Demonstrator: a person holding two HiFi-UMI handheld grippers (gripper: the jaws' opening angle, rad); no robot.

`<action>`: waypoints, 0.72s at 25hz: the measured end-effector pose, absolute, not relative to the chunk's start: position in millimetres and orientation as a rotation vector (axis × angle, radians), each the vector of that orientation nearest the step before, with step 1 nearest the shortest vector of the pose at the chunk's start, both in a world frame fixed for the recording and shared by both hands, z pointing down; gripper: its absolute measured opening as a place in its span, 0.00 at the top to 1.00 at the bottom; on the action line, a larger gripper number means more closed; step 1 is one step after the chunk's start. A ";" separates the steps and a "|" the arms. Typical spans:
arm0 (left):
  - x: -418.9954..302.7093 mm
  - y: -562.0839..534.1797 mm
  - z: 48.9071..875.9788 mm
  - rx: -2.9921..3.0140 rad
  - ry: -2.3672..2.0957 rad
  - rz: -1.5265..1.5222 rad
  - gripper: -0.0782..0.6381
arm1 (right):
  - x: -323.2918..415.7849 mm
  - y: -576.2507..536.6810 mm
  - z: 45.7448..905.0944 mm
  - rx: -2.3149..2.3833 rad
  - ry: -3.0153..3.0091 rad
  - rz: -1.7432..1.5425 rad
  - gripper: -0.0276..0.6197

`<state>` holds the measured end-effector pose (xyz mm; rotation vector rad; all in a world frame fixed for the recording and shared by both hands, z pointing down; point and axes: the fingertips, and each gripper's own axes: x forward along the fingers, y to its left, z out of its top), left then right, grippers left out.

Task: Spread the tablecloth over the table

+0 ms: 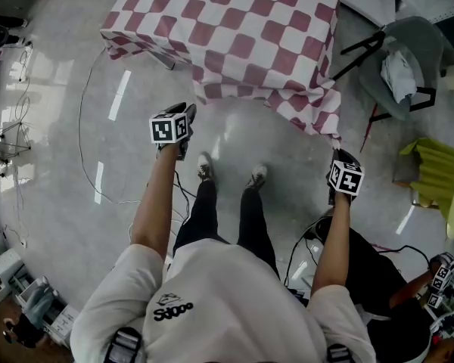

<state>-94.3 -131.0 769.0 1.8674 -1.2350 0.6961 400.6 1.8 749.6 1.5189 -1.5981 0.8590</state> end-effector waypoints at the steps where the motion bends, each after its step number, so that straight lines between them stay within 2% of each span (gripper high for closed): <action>1: -94.4 -129.0 775.2 1.862 -1.229 0.701 0.70 | 398.2 -0.4 749.2 1.522 -1.612 0.855 0.90; 2: -94.3 -126.9 780.3 1.857 -1.226 0.707 0.70 | 394.7 -3.2 748.5 1.521 -1.632 0.852 0.87; 5: -87.6 -123.9 785.7 1.866 -1.209 0.710 0.70 | 378.2 -14.3 744.1 1.478 -1.717 0.844 0.63; 7: -79.7 -124.9 787.0 1.887 -1.186 0.706 0.70 | 364.6 -23.6 741.4 1.430 -1.776 0.827 0.53; 18: 11.1 -155.6 773.5 2.030 -1.086 0.596 0.70 | 294.6 -124.1 766.4 1.263 -2.063 0.665 0.46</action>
